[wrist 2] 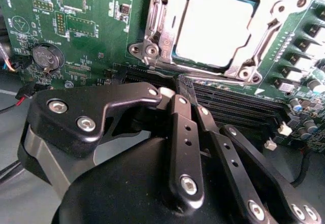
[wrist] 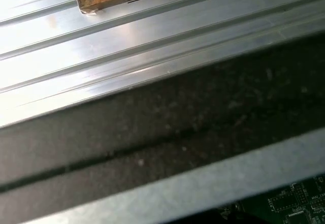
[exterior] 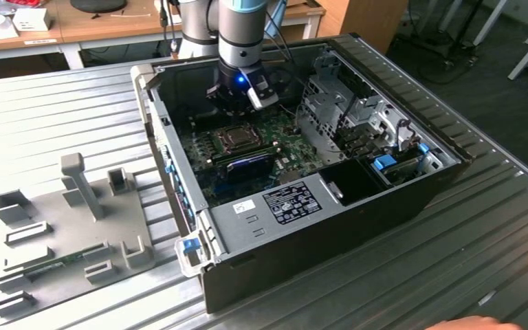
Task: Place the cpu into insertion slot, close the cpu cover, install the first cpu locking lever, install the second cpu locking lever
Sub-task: 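Install the first cpu locking lever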
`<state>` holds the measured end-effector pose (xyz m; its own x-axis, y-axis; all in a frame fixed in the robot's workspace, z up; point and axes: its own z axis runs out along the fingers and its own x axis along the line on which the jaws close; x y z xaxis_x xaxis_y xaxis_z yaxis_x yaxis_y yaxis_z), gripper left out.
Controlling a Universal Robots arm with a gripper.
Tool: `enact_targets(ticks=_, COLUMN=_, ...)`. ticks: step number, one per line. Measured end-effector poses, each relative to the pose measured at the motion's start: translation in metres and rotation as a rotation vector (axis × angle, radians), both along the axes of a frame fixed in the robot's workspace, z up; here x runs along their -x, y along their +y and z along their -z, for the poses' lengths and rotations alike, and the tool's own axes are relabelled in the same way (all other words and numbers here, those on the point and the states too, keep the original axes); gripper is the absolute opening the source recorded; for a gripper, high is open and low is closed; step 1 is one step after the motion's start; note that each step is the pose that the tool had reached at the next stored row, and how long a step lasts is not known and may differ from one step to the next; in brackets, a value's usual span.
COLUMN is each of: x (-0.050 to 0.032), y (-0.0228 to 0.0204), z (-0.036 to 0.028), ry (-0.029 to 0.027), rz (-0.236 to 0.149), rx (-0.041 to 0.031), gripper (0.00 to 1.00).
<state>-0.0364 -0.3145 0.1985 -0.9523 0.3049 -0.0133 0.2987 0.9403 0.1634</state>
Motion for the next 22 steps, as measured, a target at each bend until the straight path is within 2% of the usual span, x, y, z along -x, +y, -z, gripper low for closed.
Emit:
enact_targets(ticks=5, x=-0.0003, y=-0.0001, z=0.0001, ry=0.0, rz=0.019, rx=0.0, gripper=0.11)
enact_targets(ticks=22, x=-0.0002, y=0.0, z=-0.0003, ry=-0.0001, rz=0.031, rx=0.0028, gripper=0.11)
